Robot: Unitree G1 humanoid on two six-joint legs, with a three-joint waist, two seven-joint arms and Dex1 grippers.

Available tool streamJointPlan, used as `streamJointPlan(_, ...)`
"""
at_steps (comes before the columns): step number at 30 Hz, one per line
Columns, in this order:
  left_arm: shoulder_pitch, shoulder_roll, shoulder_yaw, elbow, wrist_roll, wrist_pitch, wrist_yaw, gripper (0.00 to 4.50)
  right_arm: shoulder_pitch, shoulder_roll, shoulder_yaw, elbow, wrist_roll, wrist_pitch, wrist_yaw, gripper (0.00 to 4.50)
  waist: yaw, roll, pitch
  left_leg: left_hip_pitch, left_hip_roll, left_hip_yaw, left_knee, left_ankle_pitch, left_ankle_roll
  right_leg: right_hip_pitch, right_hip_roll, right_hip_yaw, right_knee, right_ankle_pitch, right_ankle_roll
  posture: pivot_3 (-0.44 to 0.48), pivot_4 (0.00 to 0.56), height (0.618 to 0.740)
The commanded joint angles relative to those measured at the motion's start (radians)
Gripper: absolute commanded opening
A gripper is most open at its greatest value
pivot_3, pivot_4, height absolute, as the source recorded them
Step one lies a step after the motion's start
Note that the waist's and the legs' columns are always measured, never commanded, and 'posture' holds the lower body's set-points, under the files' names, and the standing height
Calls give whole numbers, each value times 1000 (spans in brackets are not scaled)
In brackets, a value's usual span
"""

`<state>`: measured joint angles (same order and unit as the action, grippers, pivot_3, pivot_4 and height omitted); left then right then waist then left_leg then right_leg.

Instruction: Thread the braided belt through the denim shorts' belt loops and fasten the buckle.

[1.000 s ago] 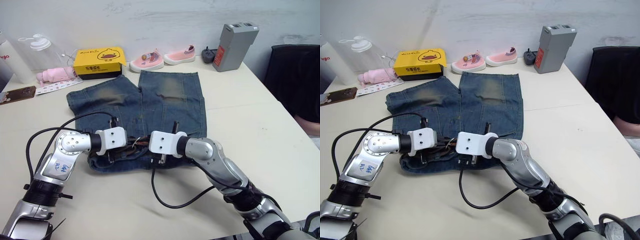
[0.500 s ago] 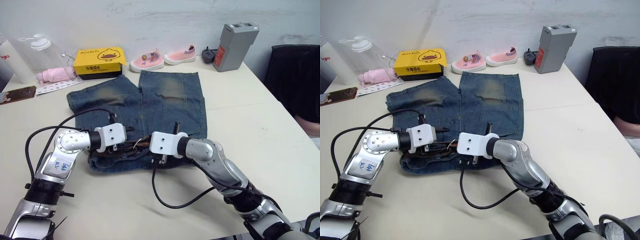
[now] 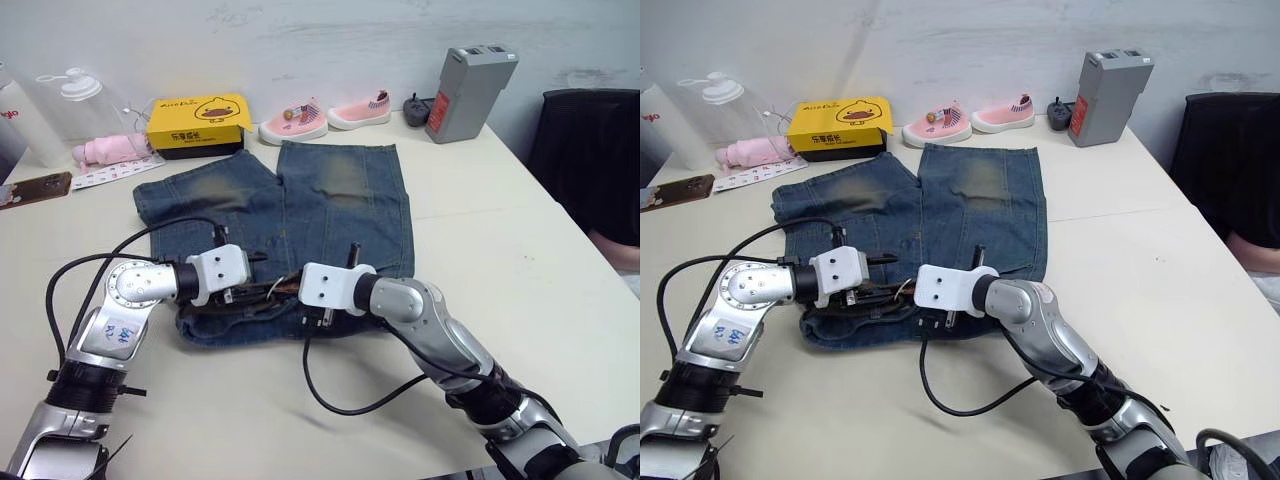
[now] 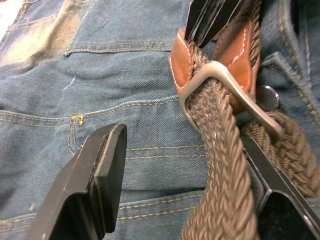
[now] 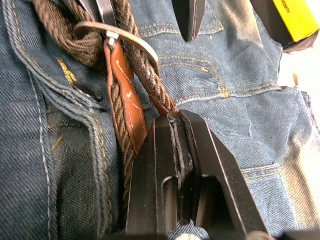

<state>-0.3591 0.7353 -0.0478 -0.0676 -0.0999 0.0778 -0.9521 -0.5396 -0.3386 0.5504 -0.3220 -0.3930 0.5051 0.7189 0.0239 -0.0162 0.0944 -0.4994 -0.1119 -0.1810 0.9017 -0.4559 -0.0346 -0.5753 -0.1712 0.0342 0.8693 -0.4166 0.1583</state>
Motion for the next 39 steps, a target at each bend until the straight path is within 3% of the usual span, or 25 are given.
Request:
streamJointPlan(1, 15, 38, 71, -121, -159, 139, -68, 2955, -1, 3, -1, -15, -18, 8, -8, 0, 0, 0, 0, 0, 0, 0, 0, 0, 0, 0, 0, 0, 0, 0, 0, 0, 150, 636)
streamJointPlan(7, 42, 113, 191, -216, -363, 392, -108, 2955, 4, 1, -1, -17, -23, 12, -5, 0, -1, 1, 0, 0, 0, 0, 0, 0, 0, 0, 0, 0, 0, 0, 0, 0, 150, 636)
streamJointPlan(15, 103, 139, 308, -192, -479, 553, -83, 2955, 5, 6, 0, -16, -26, 11, -8, 0, -1, 1, 1, 0, 1, 0, 0, 0, 0, 0, 0, 0, 0, 0, 0, 0, 150, 636)
streamJointPlan(22, 198, 167, 332, -199, -471, 558, -98, 21, 8, 2, -3, -30, -23, 12, -1, 0, -1, 1, 1, -1, 1, 1, 0, 0, 0, -1, 0, 1, 0, 0, -1, 0, 150, 636)
streamJointPlan(25, 199, 160, 337, -206, -471, 566, -77, 0, 11, 8, -18, -52, -9, 20, 0, 960, 1, 1, 1, -1, 1, 1, 0, 0, 0, -1, 0, 1, 0, 0, -1, 0, 150, 636)
streamJointPlan(30, 200, 155, 345, -216, -483, 581, -58, 0, 6, -4, -13, -51, -15, 2, 5, 3405, 0, 1, 1, -1, 2, 1, 0, 0, 0, -1, 0, 1, 0, 0, -1, 0, 150, 636)
streamJointPlan(32, 201, 154, 358, -223, -497, 593, -51, 0, 1, -3, -16, -42, -17, -2, 0, 4044, -1, 1, 1, -1, 2, 1, 0, 0, 0, -1, 0, 1, 0, 0, -1, 0, 150, 636)
streamJointPlan(39, 200, 153, 376, -261, -541, 627, -26, 0, -8, 8, 1, -8, -20, -25, -5, 4044, -1, 1, 1, -1, 2, 1, -1, 0, 0, -1, 0, 1, 0, 0, -1, 0, 150, 636)
